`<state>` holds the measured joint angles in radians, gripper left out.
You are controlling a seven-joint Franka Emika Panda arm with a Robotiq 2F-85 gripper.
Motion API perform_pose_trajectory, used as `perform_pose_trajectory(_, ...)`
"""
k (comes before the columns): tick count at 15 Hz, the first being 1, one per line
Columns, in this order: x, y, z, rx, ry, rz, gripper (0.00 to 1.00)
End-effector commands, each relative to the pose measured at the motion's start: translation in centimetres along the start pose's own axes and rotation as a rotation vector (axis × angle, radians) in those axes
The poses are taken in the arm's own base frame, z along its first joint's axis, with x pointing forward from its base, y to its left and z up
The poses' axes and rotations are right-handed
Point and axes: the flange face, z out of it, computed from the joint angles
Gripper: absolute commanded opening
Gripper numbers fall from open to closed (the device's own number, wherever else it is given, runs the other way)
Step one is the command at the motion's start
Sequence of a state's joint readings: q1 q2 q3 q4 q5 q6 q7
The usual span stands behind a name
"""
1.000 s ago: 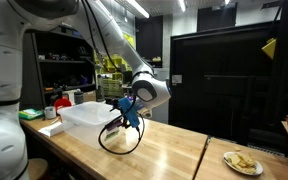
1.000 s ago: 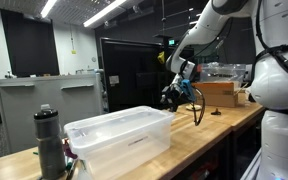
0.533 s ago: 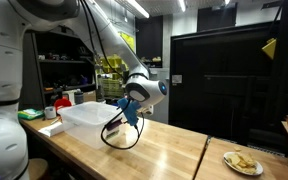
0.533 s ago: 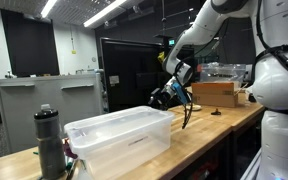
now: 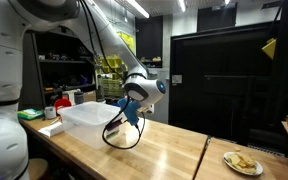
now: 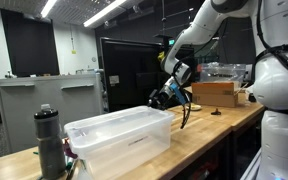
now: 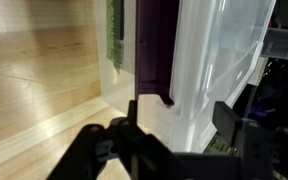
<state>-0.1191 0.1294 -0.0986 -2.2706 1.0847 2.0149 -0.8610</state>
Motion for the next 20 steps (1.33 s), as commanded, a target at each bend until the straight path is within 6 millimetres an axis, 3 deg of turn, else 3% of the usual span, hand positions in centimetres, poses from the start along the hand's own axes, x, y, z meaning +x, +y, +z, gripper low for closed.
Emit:
perform_pose_trajectory(1, 0.0, -0.2, 0.1, -0.010, 0.021, -0.008, 0.43)
perform_pose_trajectory(7, 0.5, -0.6, -0.4, -0.018, 0.038, -0.016, 0.07)
perform_pose_trajectory(14, -0.1, -2.3, -2.4, -0.034, 0.053, -0.063, 0.08)
perform_pose_trajectory(20, -2.5, -6.7, -5.8, -0.148, 0.013, -0.175, 0.08)
